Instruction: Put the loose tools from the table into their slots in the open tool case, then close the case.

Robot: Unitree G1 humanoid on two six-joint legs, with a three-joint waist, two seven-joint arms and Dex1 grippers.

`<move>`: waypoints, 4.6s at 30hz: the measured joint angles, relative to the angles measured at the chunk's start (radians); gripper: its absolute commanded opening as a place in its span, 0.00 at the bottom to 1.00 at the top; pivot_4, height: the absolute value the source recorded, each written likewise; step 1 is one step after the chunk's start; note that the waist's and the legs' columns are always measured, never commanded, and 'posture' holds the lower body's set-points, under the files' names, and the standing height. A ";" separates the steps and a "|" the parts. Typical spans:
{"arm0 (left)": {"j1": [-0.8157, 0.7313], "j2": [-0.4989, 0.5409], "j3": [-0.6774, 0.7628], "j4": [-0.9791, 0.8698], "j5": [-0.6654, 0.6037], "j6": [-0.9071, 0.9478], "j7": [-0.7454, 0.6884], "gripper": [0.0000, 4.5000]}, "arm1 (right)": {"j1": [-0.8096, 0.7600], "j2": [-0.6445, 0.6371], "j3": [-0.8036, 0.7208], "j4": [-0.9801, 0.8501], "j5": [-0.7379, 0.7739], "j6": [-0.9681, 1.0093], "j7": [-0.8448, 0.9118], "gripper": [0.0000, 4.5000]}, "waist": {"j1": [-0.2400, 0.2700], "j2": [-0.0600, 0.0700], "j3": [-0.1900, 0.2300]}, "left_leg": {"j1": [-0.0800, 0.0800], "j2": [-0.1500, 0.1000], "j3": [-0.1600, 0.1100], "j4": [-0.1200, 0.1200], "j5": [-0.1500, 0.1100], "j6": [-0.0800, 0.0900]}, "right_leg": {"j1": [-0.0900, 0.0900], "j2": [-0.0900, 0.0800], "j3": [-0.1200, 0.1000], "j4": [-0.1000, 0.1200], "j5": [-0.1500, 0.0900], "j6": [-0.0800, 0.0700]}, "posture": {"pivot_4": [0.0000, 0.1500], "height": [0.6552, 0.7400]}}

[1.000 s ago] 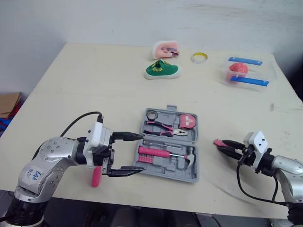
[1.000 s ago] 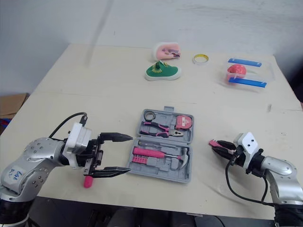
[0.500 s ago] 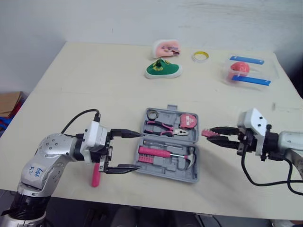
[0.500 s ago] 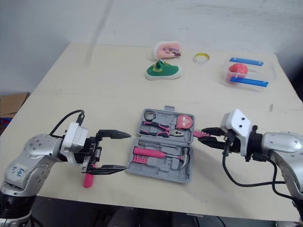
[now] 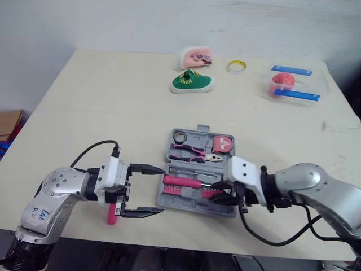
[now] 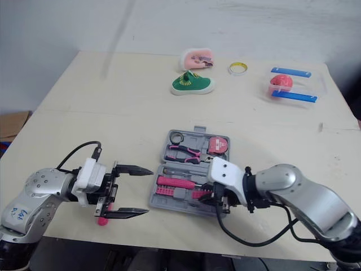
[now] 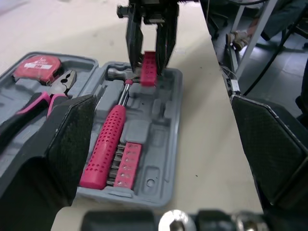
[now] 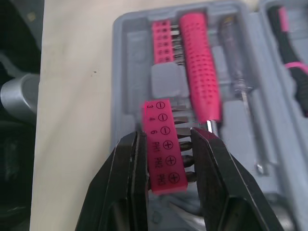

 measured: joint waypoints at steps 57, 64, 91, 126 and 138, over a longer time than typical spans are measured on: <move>0.138 0.057 0.072 -0.132 -0.055 0.118 0.089 1.00 | -0.236 0.282 0.168 0.092 -0.057 0.377 -0.075 0.21 | -0.024 0.000 0.000 | -0.002 0.000 0.000 -0.012 0.001 -0.002 | -0.005 -0.001 0.000 -0.002 0.000 -0.001 | 1.00 1.00; 0.144 0.064 0.084 -0.133 -0.058 0.120 0.088 1.00 | -0.220 0.298 0.161 0.082 -0.043 0.384 -0.119 0.21 | -0.026 0.000 0.000 | -0.003 0.000 0.000 -0.011 0.002 -0.003 | -0.007 -0.001 0.000 0.000 0.000 -0.001 | 1.00 1.00; 0.172 0.066 0.104 -0.136 -0.063 0.118 0.090 1.00 | -0.106 0.164 -0.055 0.022 0.060 0.201 -0.036 0.84 | -0.018 0.000 0.000 | -0.012 -0.001 -0.001 -0.010 0.007 -0.005 | -0.017 0.000 0.000 0.007 0.000 -0.002 | 1.00 1.00; 0.104 0.039 0.110 -0.108 -0.054 0.118 0.110 1.00 | 0.209 0.307 -0.004 0.385 -0.316 -0.676 0.138 0.02 | 0.001 -0.001 0.000 | -0.012 -0.001 -0.001 -0.002 0.007 -0.005 | -0.016 0.001 0.000 0.011 0.000 -0.002 | 1.00 1.00; 0.100 0.040 0.114 -0.085 -0.050 0.116 0.111 1.00 | 0.142 0.270 0.035 0.320 -0.342 -0.528 0.132 0.02 | 0.001 -0.008 -0.005 | -0.010 -0.001 -0.002 -0.001 0.007 -0.005 | -0.014 0.000 0.000 0.010 0.000 -0.002 | 1.00 1.00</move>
